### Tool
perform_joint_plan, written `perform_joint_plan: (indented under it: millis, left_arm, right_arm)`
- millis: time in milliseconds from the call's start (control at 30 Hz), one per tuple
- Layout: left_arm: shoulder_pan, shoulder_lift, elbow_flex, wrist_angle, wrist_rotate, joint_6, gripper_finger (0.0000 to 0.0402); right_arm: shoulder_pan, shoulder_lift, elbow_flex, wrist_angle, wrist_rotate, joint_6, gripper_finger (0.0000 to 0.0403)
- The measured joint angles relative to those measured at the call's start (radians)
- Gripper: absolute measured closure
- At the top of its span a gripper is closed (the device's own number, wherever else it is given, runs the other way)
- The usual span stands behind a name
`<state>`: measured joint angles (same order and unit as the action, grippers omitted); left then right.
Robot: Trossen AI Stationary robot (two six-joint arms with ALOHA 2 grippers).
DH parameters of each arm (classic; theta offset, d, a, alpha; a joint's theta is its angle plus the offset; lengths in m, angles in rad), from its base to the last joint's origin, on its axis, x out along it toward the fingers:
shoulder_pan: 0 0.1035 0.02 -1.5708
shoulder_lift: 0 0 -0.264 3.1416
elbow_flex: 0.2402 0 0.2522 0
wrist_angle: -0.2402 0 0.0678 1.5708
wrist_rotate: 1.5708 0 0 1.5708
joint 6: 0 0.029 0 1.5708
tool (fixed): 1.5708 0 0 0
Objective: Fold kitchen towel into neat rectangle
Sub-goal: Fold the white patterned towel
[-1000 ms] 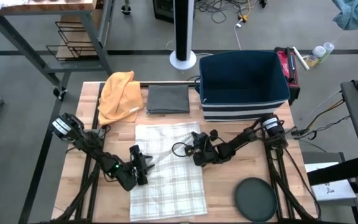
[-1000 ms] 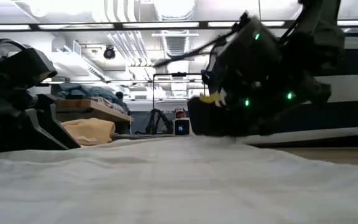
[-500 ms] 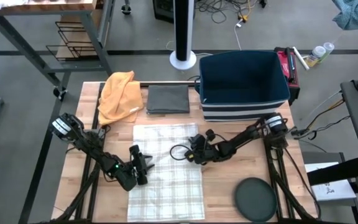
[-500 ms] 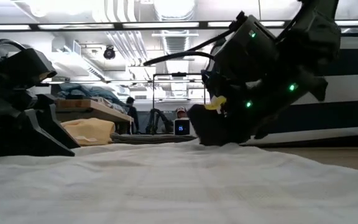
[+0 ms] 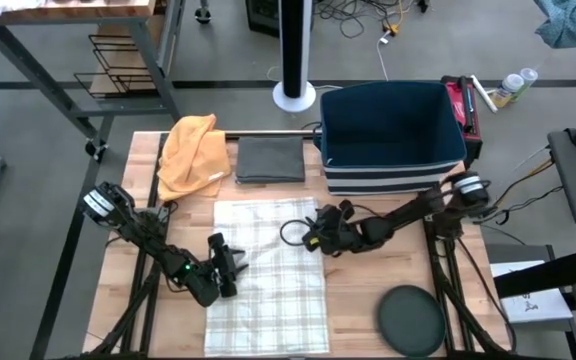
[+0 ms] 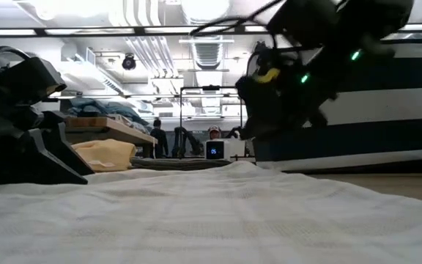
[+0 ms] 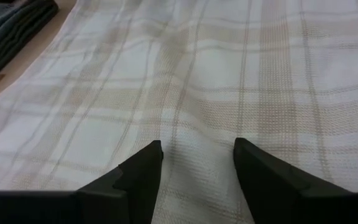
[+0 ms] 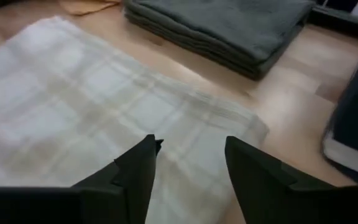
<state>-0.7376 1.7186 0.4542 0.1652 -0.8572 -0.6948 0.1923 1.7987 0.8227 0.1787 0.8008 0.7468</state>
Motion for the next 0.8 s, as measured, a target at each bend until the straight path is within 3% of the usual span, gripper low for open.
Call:
perform_joint_plan:
  millis: [200,400,667,800]
  left_arm:
    - [-0.010,0.000,0.000,0.015,0.022,0.038,0.0204]
    - [-0.040,0.000,0.001,0.015,0.028,0.029,0.0208]
    - [-0.041,0.000,0.001,0.014,0.024,0.021,0.0201]
    - [-0.041,0.000,0.001,0.015,0.022,0.021,0.0203]
  right_arm:
    - [-0.098,0.158,0.001,0.117,0.009,0.095,0.0230]
    - [-0.133,0.169,-0.003,0.096,0.053,0.253,0.0228]
    - [-0.121,0.055,-0.003,0.090,0.010,0.076,0.0228]
    - [-0.135,0.044,-0.005,0.089,0.017,0.071,0.0225]
